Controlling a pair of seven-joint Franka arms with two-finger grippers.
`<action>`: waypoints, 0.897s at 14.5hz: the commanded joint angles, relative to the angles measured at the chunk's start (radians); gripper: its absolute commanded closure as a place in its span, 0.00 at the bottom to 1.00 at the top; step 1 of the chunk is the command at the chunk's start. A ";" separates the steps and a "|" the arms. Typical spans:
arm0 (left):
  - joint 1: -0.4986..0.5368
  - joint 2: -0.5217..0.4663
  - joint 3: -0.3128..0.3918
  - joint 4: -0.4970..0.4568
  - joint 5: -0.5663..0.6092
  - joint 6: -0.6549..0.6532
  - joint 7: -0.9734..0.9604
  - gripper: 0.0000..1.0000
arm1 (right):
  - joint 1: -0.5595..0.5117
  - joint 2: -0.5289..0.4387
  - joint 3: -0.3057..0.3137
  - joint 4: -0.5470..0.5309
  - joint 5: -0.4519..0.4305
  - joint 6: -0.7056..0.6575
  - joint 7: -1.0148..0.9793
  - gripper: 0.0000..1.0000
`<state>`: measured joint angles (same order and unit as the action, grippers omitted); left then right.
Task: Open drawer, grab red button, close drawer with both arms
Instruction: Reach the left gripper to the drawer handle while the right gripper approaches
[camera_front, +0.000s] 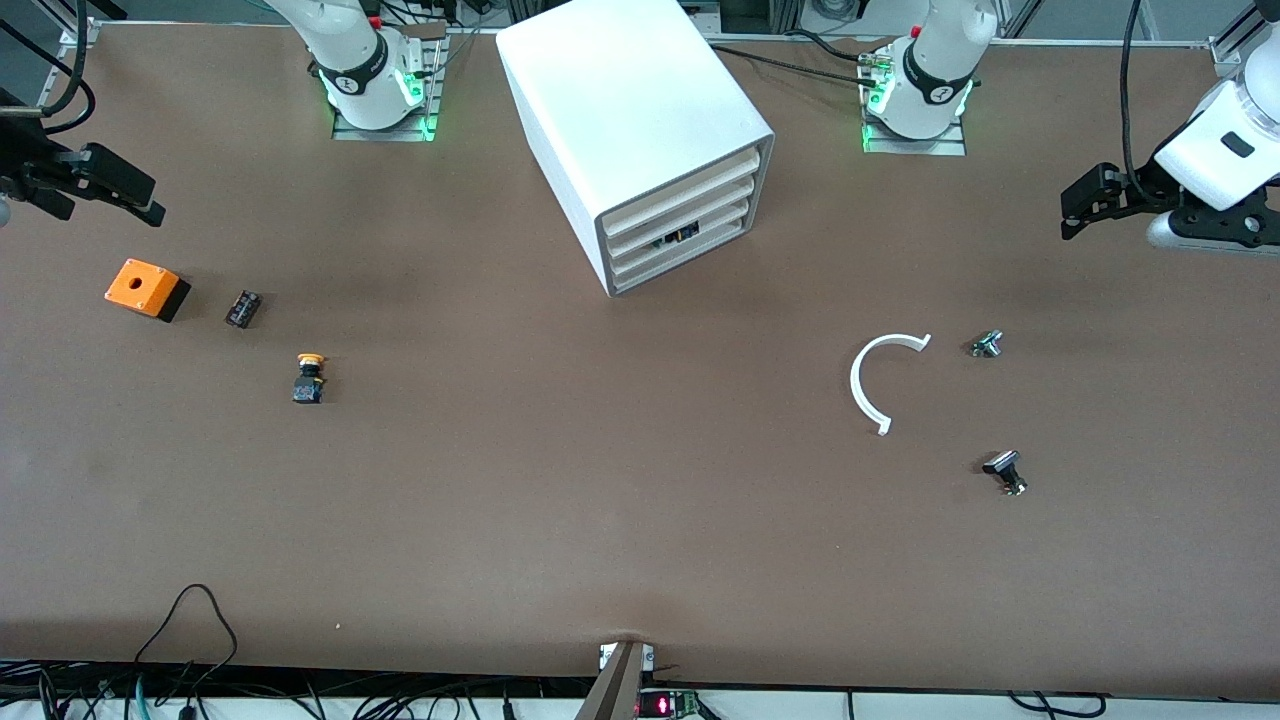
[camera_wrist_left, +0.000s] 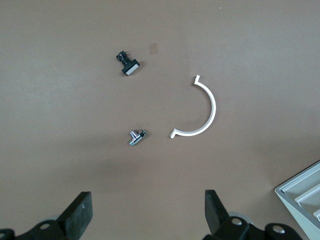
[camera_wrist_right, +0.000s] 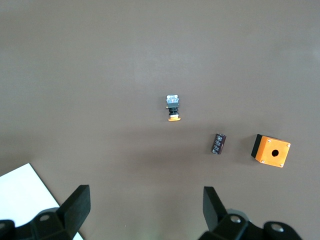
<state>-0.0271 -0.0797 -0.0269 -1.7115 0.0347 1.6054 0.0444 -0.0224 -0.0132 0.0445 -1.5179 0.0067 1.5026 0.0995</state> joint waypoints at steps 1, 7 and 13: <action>-0.007 0.021 0.005 0.041 -0.012 -0.027 0.008 0.01 | 0.006 -0.008 -0.005 0.013 0.009 -0.024 0.005 0.00; -0.007 0.023 0.005 0.043 -0.012 -0.027 0.009 0.01 | 0.006 0.001 -0.005 -0.001 0.003 -0.015 -0.004 0.00; -0.008 0.023 0.005 0.044 -0.012 -0.027 0.008 0.01 | 0.006 0.004 0.001 -0.042 0.012 -0.030 -0.014 0.00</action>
<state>-0.0290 -0.0794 -0.0268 -1.7088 0.0347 1.6053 0.0444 -0.0220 -0.0060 0.0458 -1.5499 0.0066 1.4842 0.0990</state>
